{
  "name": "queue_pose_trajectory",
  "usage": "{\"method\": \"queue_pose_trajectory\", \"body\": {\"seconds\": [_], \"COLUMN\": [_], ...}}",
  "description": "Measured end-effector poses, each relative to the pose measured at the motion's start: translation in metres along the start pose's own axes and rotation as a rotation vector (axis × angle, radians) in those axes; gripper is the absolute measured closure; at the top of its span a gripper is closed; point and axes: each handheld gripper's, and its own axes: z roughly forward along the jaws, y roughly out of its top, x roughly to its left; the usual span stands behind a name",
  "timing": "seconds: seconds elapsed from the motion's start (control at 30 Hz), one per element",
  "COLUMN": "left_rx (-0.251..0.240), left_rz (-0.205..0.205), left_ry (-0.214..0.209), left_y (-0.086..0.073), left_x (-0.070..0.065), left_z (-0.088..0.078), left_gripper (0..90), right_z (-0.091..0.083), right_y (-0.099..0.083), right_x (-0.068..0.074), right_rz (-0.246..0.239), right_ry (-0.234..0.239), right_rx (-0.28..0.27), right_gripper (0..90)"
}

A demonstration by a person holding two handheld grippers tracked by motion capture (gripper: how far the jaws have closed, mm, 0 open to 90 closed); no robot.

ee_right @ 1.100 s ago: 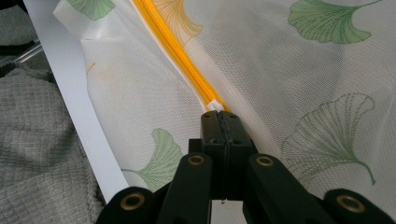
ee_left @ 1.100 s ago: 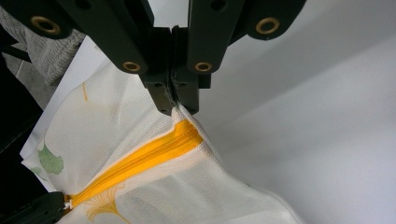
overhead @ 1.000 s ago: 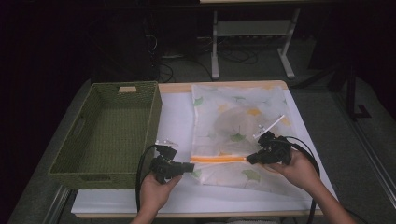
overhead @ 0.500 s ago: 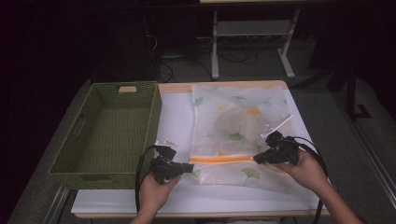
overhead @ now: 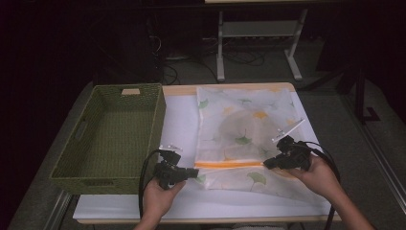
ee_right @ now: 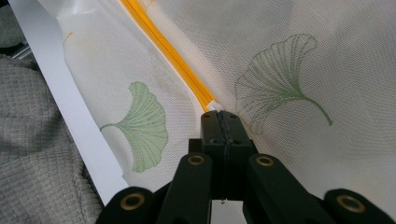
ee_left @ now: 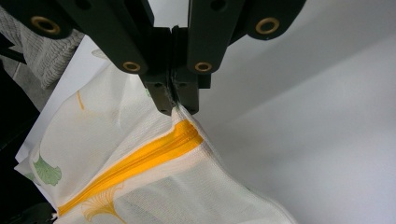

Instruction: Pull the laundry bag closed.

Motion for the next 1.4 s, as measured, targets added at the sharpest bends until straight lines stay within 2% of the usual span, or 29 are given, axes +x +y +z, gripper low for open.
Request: {"method": "queue_pose_trajectory", "body": {"seconds": [0.33,0.87,1.4], "left_rx": [0.004,0.010,0.021], "left_rz": [0.003,0.012,0.015], "left_ry": [0.005,0.015,0.029], "left_y": [-0.001,0.000,-0.002], "left_x": [0.001,-0.001,0.000], "left_z": [0.001,0.001,0.003], "left_gripper": [88.8,88.8,88.8], "right_z": [-0.003,-0.017,-0.020], "right_y": [-0.005,-0.020,-0.039], "right_x": [-0.003,-0.013,-0.022], "right_rz": [0.013,0.043,0.071], "right_ry": [-0.010,-0.035,-0.054], "right_rx": [0.009,0.011,0.017], "right_gripper": [89.8,89.8,89.8]}}
